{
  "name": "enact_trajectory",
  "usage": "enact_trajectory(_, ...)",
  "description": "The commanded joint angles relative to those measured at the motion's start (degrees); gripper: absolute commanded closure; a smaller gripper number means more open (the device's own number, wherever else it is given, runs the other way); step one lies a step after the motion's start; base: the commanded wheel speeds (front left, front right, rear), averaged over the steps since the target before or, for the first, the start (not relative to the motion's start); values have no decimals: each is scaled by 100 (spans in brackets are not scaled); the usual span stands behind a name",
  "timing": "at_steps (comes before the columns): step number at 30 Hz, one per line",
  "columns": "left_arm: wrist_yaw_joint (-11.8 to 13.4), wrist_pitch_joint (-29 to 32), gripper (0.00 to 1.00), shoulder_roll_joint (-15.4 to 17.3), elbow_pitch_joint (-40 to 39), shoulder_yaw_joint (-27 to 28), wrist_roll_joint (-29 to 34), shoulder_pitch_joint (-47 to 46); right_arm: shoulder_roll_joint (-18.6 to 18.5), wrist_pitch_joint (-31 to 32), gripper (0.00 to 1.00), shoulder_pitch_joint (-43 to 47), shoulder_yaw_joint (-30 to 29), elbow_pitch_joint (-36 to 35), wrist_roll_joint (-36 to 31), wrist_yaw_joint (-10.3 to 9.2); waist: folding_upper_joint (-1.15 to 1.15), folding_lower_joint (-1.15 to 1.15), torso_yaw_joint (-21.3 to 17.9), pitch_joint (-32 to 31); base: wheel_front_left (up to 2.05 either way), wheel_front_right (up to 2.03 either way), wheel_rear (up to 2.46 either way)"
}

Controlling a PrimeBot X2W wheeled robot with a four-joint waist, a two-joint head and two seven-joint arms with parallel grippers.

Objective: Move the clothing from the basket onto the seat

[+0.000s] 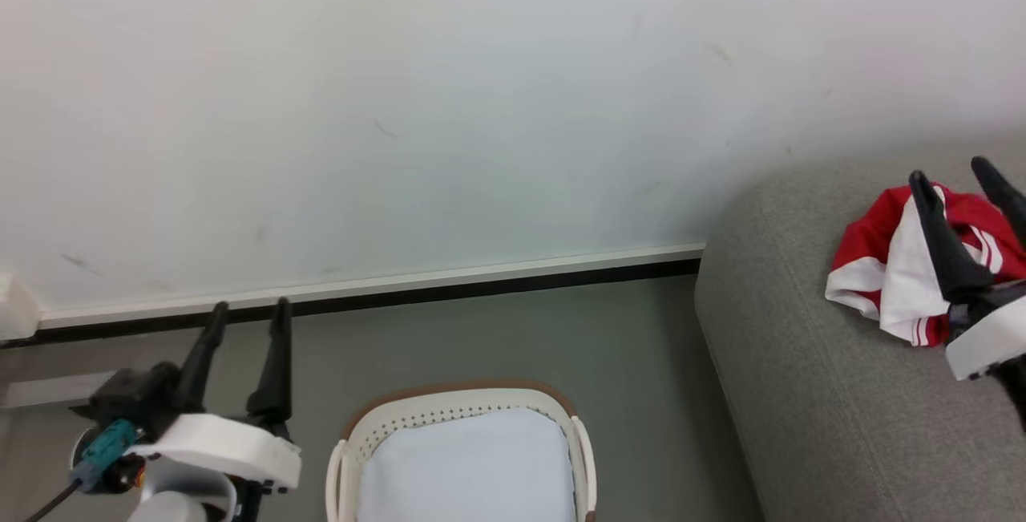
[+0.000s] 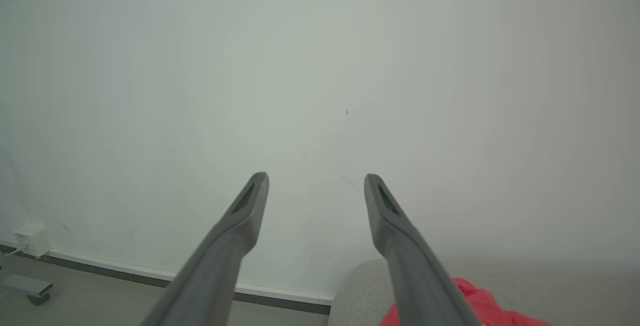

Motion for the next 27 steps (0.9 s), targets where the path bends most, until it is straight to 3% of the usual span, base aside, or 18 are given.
enact_trajectory(1,37,0,0,-43,0,141,101,151,129,-164,0,235,-90,1,-142,-15,0,1,120,-74,0,0,0)
enact_trajectory(7,159,0,0,-313,-88,853,312,631,859,-849,0,1154,-550,-27,-747,-15,0,1,325,-155,0,0,0)
enact_trajectory(12,77,0,0,-571,33,1243,469,947,1335,-1058,0,1756,-741,-59,-1318,-15,0,1,374,-192,0,0,0)
enact_trajectory(20,-240,0,0,-1001,197,1630,871,1257,2141,-1080,0,2476,-1189,-358,-2069,-15,0,1,393,-168,0,0,0)
enact_trajectory(27,-539,-1,0,-1281,371,1859,1179,1325,2488,-1082,0,2598,-1198,-292,-2412,-15,0,1,355,-129,0,0,0)
